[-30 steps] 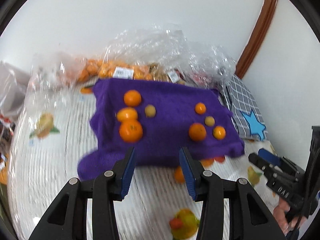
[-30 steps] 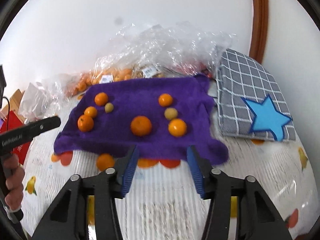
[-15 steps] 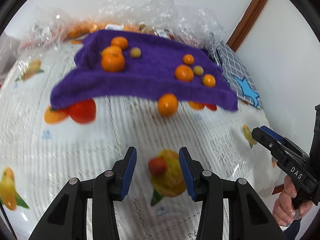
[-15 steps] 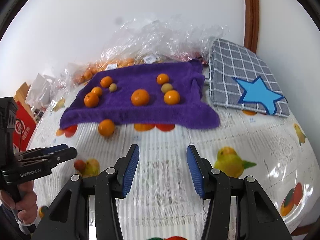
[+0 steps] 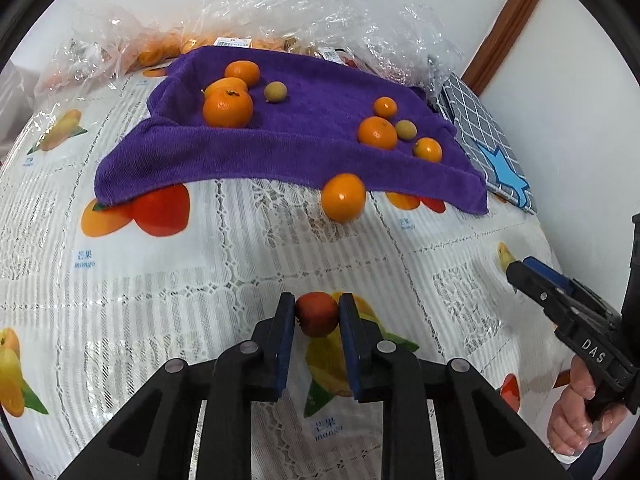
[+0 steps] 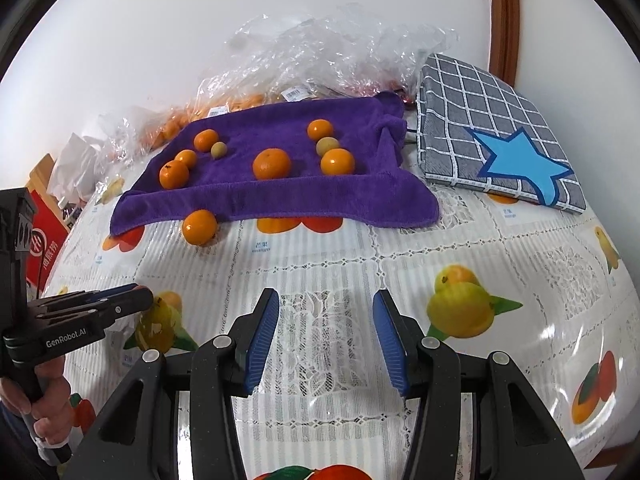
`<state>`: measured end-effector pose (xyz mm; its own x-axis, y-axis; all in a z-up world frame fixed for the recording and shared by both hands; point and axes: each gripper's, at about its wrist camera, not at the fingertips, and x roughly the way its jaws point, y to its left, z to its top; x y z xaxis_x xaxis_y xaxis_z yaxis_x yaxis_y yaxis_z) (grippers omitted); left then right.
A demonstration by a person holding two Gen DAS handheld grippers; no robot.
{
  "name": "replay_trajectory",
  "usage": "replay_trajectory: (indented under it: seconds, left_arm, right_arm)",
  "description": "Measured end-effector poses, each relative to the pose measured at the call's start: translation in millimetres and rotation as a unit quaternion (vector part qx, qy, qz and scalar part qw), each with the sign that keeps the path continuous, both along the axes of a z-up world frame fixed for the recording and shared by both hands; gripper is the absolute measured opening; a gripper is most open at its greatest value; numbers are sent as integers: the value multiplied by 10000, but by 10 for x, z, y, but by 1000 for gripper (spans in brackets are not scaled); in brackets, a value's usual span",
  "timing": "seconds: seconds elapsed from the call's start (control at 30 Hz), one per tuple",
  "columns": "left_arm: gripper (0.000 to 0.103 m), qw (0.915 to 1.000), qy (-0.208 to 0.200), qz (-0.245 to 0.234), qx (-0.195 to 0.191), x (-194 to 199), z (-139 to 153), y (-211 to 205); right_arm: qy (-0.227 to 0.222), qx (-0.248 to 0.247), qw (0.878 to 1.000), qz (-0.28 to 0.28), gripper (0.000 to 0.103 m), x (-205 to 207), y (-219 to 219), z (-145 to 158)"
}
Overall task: Organize fruits
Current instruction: 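Grasp a small red fruit with the left gripper while the right grasps an orange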
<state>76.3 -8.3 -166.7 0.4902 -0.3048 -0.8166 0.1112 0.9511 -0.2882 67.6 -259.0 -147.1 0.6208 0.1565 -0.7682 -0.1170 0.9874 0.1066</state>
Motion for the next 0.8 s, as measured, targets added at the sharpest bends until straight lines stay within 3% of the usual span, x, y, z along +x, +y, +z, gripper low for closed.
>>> replay_trajectory:
  seconds: [0.43, 0.8]
  left_arm:
    - [21, 9996, -235, 156, 58, 91, 251, 116]
    - [22, 9982, -127, 578, 35, 204, 121, 496]
  right_arm:
    - [105, -36, 9996, 260, 45, 176, 201, 43]
    - [382, -46, 9977, 564, 38, 366, 510, -147]
